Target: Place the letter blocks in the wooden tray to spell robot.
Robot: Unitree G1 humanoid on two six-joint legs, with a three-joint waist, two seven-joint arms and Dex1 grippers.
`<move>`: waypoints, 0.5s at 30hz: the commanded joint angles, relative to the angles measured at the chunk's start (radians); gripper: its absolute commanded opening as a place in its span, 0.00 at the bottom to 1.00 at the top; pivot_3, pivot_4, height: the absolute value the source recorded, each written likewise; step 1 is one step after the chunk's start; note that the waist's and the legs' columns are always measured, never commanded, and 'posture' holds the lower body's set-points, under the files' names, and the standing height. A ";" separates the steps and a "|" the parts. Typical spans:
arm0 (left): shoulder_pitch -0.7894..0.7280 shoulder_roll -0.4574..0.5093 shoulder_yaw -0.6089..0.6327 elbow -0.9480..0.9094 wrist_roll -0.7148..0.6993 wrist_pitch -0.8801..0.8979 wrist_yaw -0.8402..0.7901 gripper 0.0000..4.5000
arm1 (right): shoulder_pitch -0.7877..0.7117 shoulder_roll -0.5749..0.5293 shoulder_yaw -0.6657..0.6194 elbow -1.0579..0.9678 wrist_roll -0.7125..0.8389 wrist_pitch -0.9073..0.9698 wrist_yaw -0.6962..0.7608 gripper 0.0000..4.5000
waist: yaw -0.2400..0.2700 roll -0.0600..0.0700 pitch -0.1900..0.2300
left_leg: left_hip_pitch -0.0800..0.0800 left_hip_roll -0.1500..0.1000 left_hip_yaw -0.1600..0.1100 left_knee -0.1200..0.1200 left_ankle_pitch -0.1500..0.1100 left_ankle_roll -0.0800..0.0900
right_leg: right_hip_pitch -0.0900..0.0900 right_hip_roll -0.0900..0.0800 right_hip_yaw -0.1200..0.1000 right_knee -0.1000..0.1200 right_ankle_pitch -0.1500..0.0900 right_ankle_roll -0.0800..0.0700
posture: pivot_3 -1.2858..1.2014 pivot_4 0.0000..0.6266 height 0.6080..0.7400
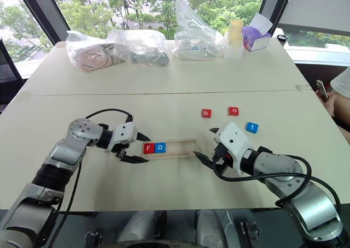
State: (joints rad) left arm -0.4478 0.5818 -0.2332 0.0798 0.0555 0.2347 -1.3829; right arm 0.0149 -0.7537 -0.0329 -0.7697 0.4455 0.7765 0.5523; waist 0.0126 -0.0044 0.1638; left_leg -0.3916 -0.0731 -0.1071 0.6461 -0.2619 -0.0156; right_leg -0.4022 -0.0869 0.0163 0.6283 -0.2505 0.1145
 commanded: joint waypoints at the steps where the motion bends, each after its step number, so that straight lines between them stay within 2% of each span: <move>1: 0.042 0.001 -0.098 -0.076 0.034 0.096 0.030 0.69 | -0.021 0.004 -0.004 0.001 -0.004 -0.025 0.010 1.00 | 0.001 0.000 0.000 | 0.000 0.000 0.000 0.000 0.000 0.000 | 0.000 0.000 0.000 0.000 0.000 0.000 | 0.52 0.24 1.00; 8: 0.102 0.026 -0.138 -0.158 0.054 0.067 0.092 0.69 | -0.028 0.005 -0.001 0.001 -0.005 -0.024 0.012 1.00 | 0.002 0.000 0.000 | 0.000 0.000 0.000 0.000 0.000 0.000 | 0.000 -0.001 0.000 -0.001 -0.001 -0.002 | 0.52 0.24 1.00; 15: 0.044 -0.005 -0.170 -0.045 0.087 -0.027 0.158 0.69 | -0.048 -0.005 -0.002 0.008 -0.002 -0.018 0.027 1.00 | 0.008 0.002 -0.001 | 0.000 -0.001 -0.001 0.000 0.000 0.000 | 0.004 -0.001 -0.001 -0.006 -0.002 -0.003 | 0.52 0.24 1.00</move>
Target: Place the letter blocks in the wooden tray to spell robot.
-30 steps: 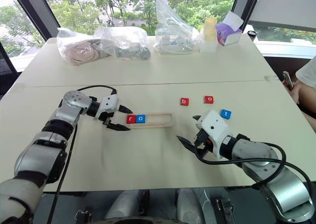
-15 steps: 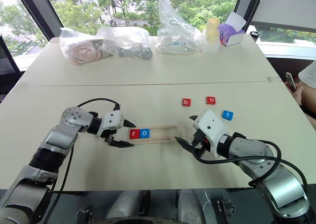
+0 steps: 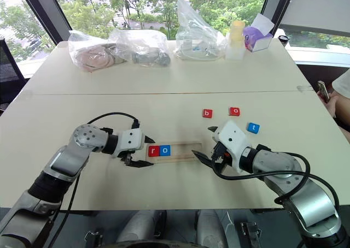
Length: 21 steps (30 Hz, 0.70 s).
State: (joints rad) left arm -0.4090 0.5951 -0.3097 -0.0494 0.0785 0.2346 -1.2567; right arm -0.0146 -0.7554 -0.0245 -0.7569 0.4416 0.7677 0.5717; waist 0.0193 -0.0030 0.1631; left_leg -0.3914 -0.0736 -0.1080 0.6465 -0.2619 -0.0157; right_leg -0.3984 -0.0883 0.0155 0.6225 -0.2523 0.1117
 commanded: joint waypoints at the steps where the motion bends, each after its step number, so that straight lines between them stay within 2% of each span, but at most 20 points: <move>1: -0.005 -0.021 -0.098 0.098 0.066 -0.035 0.034 0.69 | -0.022 -0.004 -0.011 -0.005 0.002 -0.007 0.009 1.00 | 0.005 0.001 0.000 | 0.000 0.000 0.000 0.000 0.000 0.000 | 0.001 0.000 0.000 -0.002 0.000 0.000 | 0.52 0.24 1.00; 6: -0.026 -0.022 -0.115 0.125 0.043 -0.050 0.006 0.69 | -0.024 -0.007 -0.014 -0.006 0.002 -0.004 0.013 1.00 | 0.022 0.001 0.000 | 0.001 0.000 0.000 0.001 0.000 0.000 | 0.004 0.000 0.000 -0.005 0.000 0.000 | 0.52 0.24 1.00; 21: -0.055 0.015 -0.143 0.137 0.038 -0.012 -0.063 0.69 | -0.020 -0.004 -0.009 -0.013 -0.006 -0.002 0.007 1.00 | 0.015 0.001 0.000 | 0.001 0.000 0.000 -0.001 0.000 0.000 | 0.002 0.001 -0.001 -0.005 0.000 -0.001 | 0.52 0.24 1.00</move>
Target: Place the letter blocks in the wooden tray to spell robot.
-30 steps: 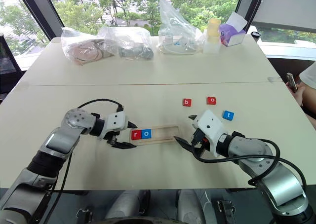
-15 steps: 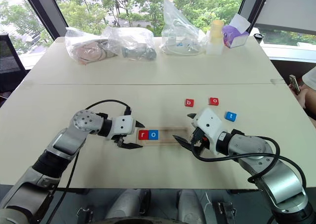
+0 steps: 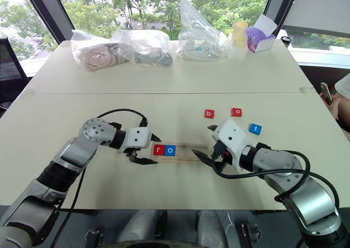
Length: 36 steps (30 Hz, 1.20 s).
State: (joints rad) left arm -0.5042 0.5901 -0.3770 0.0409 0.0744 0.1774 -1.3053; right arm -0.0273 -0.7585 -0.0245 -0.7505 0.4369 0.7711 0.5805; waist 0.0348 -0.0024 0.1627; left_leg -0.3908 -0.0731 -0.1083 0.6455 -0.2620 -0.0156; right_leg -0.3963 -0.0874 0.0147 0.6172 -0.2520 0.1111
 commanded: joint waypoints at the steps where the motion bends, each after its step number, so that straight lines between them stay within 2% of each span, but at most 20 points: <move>1: 0.042 0.020 -0.075 0.042 0.040 0.066 -0.016 0.69 | -0.007 0.000 -0.008 -0.020 -0.002 -0.005 -0.003 1.00 | 0.000 0.000 0.000 | 0.000 0.000 0.000 0.000 0.000 0.000 | 0.000 0.000 0.000 0.000 0.000 0.000 | 0.52 0.24 1.00; 3: 0.045 0.022 -0.074 0.030 0.034 0.109 -0.019 0.93 | -0.006 0.001 -0.008 -0.020 -0.003 -0.005 -0.005 1.00 | -0.001 0.000 0.000 | 0.000 0.000 0.000 0.000 0.000 0.000 | 0.000 0.000 0.000 0.000 0.000 0.000 | 0.52 0.24 1.00; 4: 0.047 0.024 -0.074 0.025 0.031 0.130 -0.018 1.00 | -0.006 0.001 -0.008 -0.020 -0.003 -0.006 -0.005 1.00 | -0.001 0.000 0.000 | 0.000 0.000 0.000 0.000 0.000 0.000 | 0.000 0.000 0.000 0.000 0.000 0.000 | 0.52 0.24 1.00; 11: 0.069 0.078 -0.043 -0.007 -0.001 0.172 -0.022 1.00 | 0.003 0.002 -0.010 -0.017 -0.006 -0.011 -0.006 1.00 | -0.022 0.000 0.000 | 0.000 0.000 0.000 -0.001 0.000 0.001 | 0.000 0.000 0.000 0.000 0.000 0.001 | 0.52 0.24 1.00; 17: 0.116 0.204 0.009 -0.025 -0.058 0.170 -0.061 1.00 | -0.038 0.016 0.021 0.022 -0.019 -0.030 -0.001 1.00 | -0.055 -0.001 0.000 | 0.000 0.002 0.000 -0.003 0.000 0.001 | -0.003 0.001 0.001 0.002 0.000 0.000 | 0.52 0.24 1.00; 22: 0.152 0.297 0.083 0.044 -0.076 0.135 -0.034 1.00 | -0.079 0.039 0.049 0.071 -0.037 -0.056 0.007 1.00 | -0.057 -0.001 0.000 | 0.001 0.003 0.000 -0.005 0.000 0.001 | -0.007 0.004 0.003 0.005 0.000 -0.002 | 0.52 0.24 1.00; 24: 0.157 0.300 0.102 0.055 -0.095 0.118 -0.028 1.00 | -0.093 0.052 0.052 0.089 -0.046 -0.055 -0.006 1.00 | -0.054 -0.001 0.000 | 0.001 0.003 0.000 -0.005 0.000 0.001 | -0.009 0.004 0.004 0.009 0.000 -0.004 | 0.52 0.24 1.00; 30: 0.136 0.257 0.291 0.067 -0.279 0.116 0.004 1.00 | -0.203 0.116 0.100 0.232 -0.146 -0.046 -0.096 1.00 | -0.050 -0.002 0.002 | 0.001 0.003 0.000 -0.005 0.000 0.000 | -0.011 0.005 0.004 0.012 -0.001 -0.005 | 0.52 0.24 1.00; 33: 0.126 0.234 0.341 0.041 -0.337 0.137 0.023 1.00 | -0.232 0.145 0.097 0.278 -0.160 -0.030 -0.117 1.00 | -0.044 -0.004 0.005 | -0.002 0.003 -0.001 -0.004 0.001 -0.001 | -0.013 0.005 0.004 0.012 0.001 -0.003 | 0.52 0.24 1.00; 36: 0.124 0.197 0.422 -0.044 -0.454 0.240 0.070 1.00 | -0.326 0.241 0.091 0.373 -0.164 0.031 -0.189 1.00 | -0.046 -0.007 0.007 | -0.003 0.001 0.000 -0.004 0.001 -0.002 | -0.013 0.003 0.003 0.012 0.001 -0.002 | 0.52 0.24 1.00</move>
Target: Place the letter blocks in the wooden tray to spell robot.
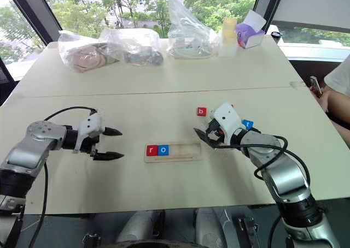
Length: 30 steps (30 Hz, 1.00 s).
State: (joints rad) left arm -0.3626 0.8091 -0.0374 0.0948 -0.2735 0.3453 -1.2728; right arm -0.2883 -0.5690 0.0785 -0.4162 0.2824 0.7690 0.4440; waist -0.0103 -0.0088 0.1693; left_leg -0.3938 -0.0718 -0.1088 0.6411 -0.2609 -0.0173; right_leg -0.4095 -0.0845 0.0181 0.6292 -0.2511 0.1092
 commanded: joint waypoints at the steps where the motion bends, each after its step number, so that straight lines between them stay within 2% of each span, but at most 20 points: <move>1: -0.011 -0.034 0.109 -0.131 -0.156 0.119 0.046 1.00 | -0.109 0.100 -0.018 0.082 -0.019 0.060 -0.098 1.00 | -0.001 0.000 0.001 | -0.002 0.000 0.000 0.000 0.000 0.000 | -0.002 0.000 0.000 0.000 0.000 0.000 | 0.52 0.24 1.00; 5: 0.046 -0.067 0.154 -0.275 -0.267 0.204 0.090 1.00 | -0.210 0.222 -0.061 0.171 -0.006 0.157 -0.187 1.00 | -0.005 0.000 0.001 | -0.003 -0.001 0.000 -0.001 0.001 -0.002 | -0.005 -0.001 0.001 0.001 0.000 0.000 | 0.52 0.24 1.00; 10: 0.086 -0.098 0.173 -0.378 -0.336 0.262 0.167 1.00 | -0.254 0.299 -0.097 0.241 -0.031 0.237 -0.283 1.00 | -0.001 0.000 0.001 | -0.004 -0.001 0.000 -0.009 0.005 -0.009 | -0.010 -0.001 0.002 0.002 0.001 -0.001 | 0.52 0.24 1.00; 23: 0.043 -0.130 0.140 -0.447 -0.398 0.285 0.241 1.00 | -0.219 0.336 -0.085 0.333 -0.051 0.239 -0.284 1.00 | -0.010 0.000 0.001 | -0.004 0.000 0.001 -0.009 0.007 -0.011 | -0.012 0.004 0.002 0.004 0.003 -0.004 | 0.52 0.24 1.00; 30: 0.034 -0.138 0.118 -0.421 -0.376 0.259 0.238 1.00 | -0.241 0.361 -0.062 0.364 -0.067 0.225 -0.277 1.00 | -0.011 0.000 0.001 | 0.003 0.001 0.001 -0.009 0.007 -0.011 | -0.005 0.005 0.002 0.004 0.003 -0.004 | 0.52 0.24 1.00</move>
State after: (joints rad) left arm -0.3095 0.6709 0.0820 -0.3201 -0.6492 0.6235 -1.0375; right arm -0.5158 -0.2222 -0.0016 -0.0657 0.2159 0.9979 0.1552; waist -0.0210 -0.0085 0.1700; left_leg -0.3909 -0.0710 -0.1080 0.6323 -0.2536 -0.0287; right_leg -0.4141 -0.0791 0.0198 0.6330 -0.2483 0.1051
